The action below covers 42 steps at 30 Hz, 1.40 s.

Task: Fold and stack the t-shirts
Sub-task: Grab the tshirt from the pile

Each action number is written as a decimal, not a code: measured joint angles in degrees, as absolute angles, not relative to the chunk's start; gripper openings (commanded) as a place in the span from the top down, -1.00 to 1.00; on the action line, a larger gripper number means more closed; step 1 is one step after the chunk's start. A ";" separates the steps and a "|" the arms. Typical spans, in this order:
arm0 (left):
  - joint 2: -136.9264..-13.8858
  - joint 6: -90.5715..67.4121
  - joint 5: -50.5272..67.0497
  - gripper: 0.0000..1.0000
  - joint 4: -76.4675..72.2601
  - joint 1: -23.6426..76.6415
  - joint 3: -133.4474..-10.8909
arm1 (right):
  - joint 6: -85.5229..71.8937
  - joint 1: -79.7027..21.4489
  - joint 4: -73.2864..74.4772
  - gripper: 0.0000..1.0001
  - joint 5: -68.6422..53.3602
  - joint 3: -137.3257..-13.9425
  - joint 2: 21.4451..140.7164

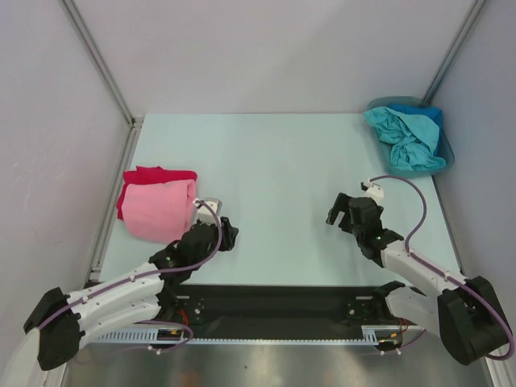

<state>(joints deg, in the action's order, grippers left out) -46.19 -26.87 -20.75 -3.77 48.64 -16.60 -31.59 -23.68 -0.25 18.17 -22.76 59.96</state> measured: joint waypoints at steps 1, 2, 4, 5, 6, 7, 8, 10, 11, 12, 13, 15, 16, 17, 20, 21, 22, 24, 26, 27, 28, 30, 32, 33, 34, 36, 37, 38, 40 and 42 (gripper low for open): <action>-46.15 -26.87 -20.75 0.05 -3.77 48.64 -16.60 | -31.73 -23.68 -0.25 -1.00 18.50 -22.76 59.66; -46.17 -26.87 -20.75 0.05 -3.77 48.64 -16.60 | -31.90 -23.73 -0.27 -1.00 18.90 -22.76 59.48; -46.17 -26.87 -20.73 0.06 -3.75 48.64 -16.60 | -32.08 -23.59 -0.25 -1.00 19.29 -22.76 59.44; -46.17 -26.87 -20.73 0.06 -3.75 48.64 -16.60 | -32.16 -23.40 -0.25 -1.00 19.25 -22.76 59.44; -46.13 -26.87 -20.73 0.05 -3.73 48.64 -16.60 | -32.27 -23.22 -0.25 -1.00 19.22 -22.76 59.44; -46.02 -26.87 -20.71 0.05 -3.73 48.64 -16.58 | -32.36 -23.00 -0.25 -0.99 19.18 -22.74 59.44; -45.78 -26.87 -20.69 0.05 -3.73 48.64 -16.56 | -32.40 -22.72 -0.25 -0.99 19.18 -22.74 59.44; -45.12 -26.87 -20.64 0.04 -3.75 48.64 -16.38 | -32.49 -22.37 -0.25 -1.00 19.16 -22.74 59.46; -44.82 -26.87 -20.62 0.05 -3.77 48.64 -16.27 | -32.49 -22.24 -0.25 -0.99 19.16 -22.74 59.48; -44.69 -26.87 -20.60 0.05 -3.77 48.64 -16.21 | -32.51 -22.15 -0.25 -0.99 19.16 -22.74 59.55; -44.69 -26.87 -20.56 0.05 -3.77 48.64 -16.19 | -32.51 -22.13 -0.25 -1.00 19.16 -22.74 59.75; -44.82 -26.87 -20.40 0.05 -3.77 48.64 -16.16 | -32.51 -22.09 -0.25 -1.00 19.14 -22.74 60.31; -44.88 -26.85 -20.36 0.05 -3.79 48.64 -16.16 | -32.51 -22.09 -0.25 -1.00 19.14 -22.74 60.62; -45.01 -26.85 -20.32 0.05 -3.75 48.64 -16.16 | -32.53 -22.09 -0.25 -0.99 19.16 -22.74 60.90; -45.06 -26.85 -20.14 0.05 -3.77 48.64 -16.16 | -33.63 -21.82 1.43 -1.00 19.55 -24.14 63.61; -45.06 -26.85 -20.12 0.05 -3.75 48.64 -16.16 | -34.35 -21.43 3.18 -0.99 19.79 -25.80 65.54; -45.06 -26.85 -19.94 0.05 -3.77 48.64 -16.16 | -34.98 -20.93 4.60 -0.99 20.32 -27.86 67.72; -45.06 -26.85 -19.66 0.05 -3.75 48.64 -16.16 | -35.97 -19.94 7.46 -1.00 21.37 -32.88 71.96; -45.04 -26.85 -19.44 0.05 -3.77 48.64 -16.16 | -36.69 -18.52 9.80 -1.00 22.11 -38.37 75.48; -44.93 -26.83 -19.27 0.05 -3.73 48.64 -16.16 | -37.12 -17.47 11.27 -1.00 22.17 -41.60 77.30; -44.84 -26.85 -19.27 0.05 -3.75 48.64 -16.16 | -37.63 -15.92 12.58 -0.99 22.22 -45.32 79.44; -44.47 -26.83 -19.18 0.05 -3.75 48.64 -16.05 | -38.24 -12.75 14.15 -0.99 22.22 -51.57 82.91; -44.03 -26.85 -19.11 0.05 -3.75 48.64 -15.90 | -38.85 -9.43 16.71 -0.99 21.98 -58.13 86.30; -43.92 -26.85 -19.09 0.05 -3.75 48.64 -15.84 | -39.05 -7.77 18.11 -0.99 21.85 -61.41 87.77; -43.90 -26.85 -19.07 0.05 -3.75 48.64 -15.84 | -39.09 -6.61 18.65 -1.00 21.71 -63.81 88.84; -43.86 -26.85 -19.03 0.05 -3.75 48.64 -15.81 | -39.24 -3.97 20.01 -0.99 21.34 -69.12 91.46; -43.86 -26.83 -19.03 0.05 -3.75 48.64 -15.81 | -39.27 -2.72 20.32 -0.99 21.06 -71.48 92.58; -43.81 -26.83 -19.03 0.05 -3.75 48.64 -15.79 | -39.22 -1.30 20.91 -0.99 20.67 -73.63 93.73; -43.79 -26.85 -18.98 0.05 -3.75 48.64 -15.79 | -38.98 1.98 20.88 -1.00 20.08 -76.90 95.88; -43.72 -26.85 -18.85 0.05 -3.73 48.64 -15.73 | -38.35 5.39 19.70 -0.99 19.42 -78.06 97.10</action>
